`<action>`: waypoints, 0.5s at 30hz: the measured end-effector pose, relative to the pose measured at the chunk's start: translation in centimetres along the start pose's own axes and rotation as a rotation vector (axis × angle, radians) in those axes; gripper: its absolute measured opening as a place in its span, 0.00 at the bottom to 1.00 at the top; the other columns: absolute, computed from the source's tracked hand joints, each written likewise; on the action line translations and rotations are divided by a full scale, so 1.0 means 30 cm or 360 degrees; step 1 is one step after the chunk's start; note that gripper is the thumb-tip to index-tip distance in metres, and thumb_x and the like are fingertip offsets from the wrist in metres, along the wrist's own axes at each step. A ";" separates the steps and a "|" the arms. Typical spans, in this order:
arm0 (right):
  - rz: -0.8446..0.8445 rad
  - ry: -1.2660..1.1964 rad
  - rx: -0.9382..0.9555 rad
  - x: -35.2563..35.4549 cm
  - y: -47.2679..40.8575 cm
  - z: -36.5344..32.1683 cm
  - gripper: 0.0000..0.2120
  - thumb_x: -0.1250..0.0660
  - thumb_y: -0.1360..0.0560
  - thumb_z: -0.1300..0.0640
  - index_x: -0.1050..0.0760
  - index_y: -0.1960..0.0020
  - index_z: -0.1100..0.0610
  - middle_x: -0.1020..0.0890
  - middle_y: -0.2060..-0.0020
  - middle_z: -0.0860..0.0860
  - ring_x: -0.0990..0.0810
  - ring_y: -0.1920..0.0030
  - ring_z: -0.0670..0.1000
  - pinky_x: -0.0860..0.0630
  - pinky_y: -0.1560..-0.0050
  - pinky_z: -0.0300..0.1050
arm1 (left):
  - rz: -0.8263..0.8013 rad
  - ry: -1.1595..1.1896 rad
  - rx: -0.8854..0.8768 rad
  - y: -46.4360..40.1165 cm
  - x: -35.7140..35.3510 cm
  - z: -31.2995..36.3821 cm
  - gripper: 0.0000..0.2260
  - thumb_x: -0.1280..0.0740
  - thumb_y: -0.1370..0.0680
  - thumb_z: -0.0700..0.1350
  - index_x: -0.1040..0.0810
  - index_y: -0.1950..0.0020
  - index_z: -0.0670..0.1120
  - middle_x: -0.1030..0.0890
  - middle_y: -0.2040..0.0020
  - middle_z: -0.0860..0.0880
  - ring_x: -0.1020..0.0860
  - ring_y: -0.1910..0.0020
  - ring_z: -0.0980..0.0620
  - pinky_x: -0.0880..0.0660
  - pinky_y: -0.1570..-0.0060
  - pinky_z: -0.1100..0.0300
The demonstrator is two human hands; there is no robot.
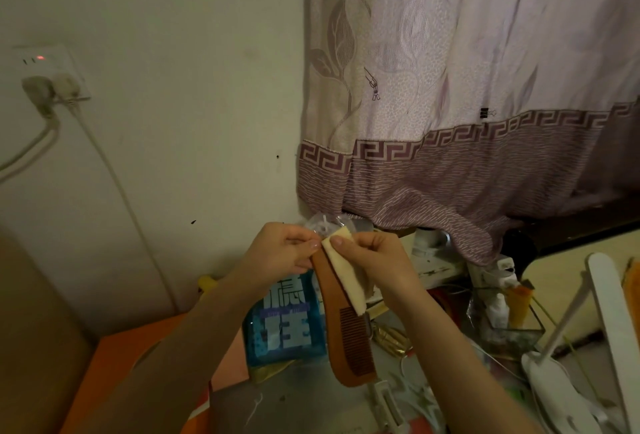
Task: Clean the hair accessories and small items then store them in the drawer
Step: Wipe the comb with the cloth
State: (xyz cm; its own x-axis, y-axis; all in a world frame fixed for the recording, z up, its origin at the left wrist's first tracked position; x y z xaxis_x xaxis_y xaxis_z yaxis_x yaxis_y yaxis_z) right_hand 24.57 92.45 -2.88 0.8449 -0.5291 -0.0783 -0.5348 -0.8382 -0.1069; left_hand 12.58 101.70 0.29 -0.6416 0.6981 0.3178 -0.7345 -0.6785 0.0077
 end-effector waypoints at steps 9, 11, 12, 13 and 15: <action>-0.0164 0.0261 -0.0141 -0.005 0.070 0.080 0.05 0.28 0.28 0.56 0.18 0.58 0.58 0.18 0.68 0.49 0.22 0.68 0.44 0.25 0.66 0.36 | 0.0219 0.0154 -0.0046 -0.003 0.045 0.009 0.04 0.34 0.22 0.38 0.22 0.55 0.44 0.19 0.59 0.46 0.19 0.64 0.55 0.22 0.66 0.69; -0.0146 0.0281 -0.0158 0.004 0.068 0.080 0.04 0.28 0.28 0.56 0.17 0.59 0.56 0.18 0.67 0.50 0.21 0.65 0.47 0.25 0.62 0.40 | 0.0194 0.0122 -0.0059 0.000 0.048 0.009 0.04 0.34 0.23 0.39 0.22 0.56 0.46 0.19 0.59 0.47 0.19 0.66 0.57 0.23 0.66 0.69; -0.0145 0.0305 -0.0167 0.009 0.066 0.075 0.03 0.27 0.29 0.55 0.17 0.59 0.55 0.17 0.66 0.50 0.21 0.65 0.47 0.25 0.61 0.41 | 0.0165 0.0094 -0.0062 0.000 0.049 0.009 0.03 0.34 0.23 0.40 0.22 0.55 0.46 0.18 0.58 0.47 0.18 0.66 0.57 0.22 0.65 0.69; -0.0151 0.0331 -0.0170 0.014 0.064 0.071 0.03 0.27 0.29 0.55 0.16 0.59 0.54 0.17 0.65 0.50 0.21 0.65 0.46 0.25 0.60 0.40 | 0.0125 0.0065 -0.0060 0.001 0.049 0.009 0.02 0.34 0.23 0.40 0.22 0.53 0.47 0.18 0.57 0.47 0.18 0.65 0.57 0.22 0.64 0.69; -0.0171 0.0379 -0.0158 0.022 0.059 0.058 0.03 0.27 0.29 0.55 0.16 0.59 0.54 0.17 0.65 0.50 0.21 0.65 0.46 0.26 0.61 0.39 | 0.0042 0.0003 -0.0055 0.002 0.050 0.012 0.04 0.34 0.23 0.42 0.21 0.49 0.47 0.18 0.55 0.48 0.17 0.64 0.57 0.21 0.62 0.68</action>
State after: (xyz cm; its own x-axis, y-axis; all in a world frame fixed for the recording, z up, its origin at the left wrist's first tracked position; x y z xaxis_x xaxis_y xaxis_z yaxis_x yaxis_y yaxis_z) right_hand 24.15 90.84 -4.85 0.8814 -0.4427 0.1650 -0.4484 -0.8938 -0.0032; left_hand 11.65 102.63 1.11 -0.6613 0.6804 0.3159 -0.7244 -0.6885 -0.0335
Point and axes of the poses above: each hand's wrist, its own y-axis away from the middle knuckle, its own x-axis out of the back of the hand, z = x × y, the point moved 5 cm from there along -y, towards the middle knuckle
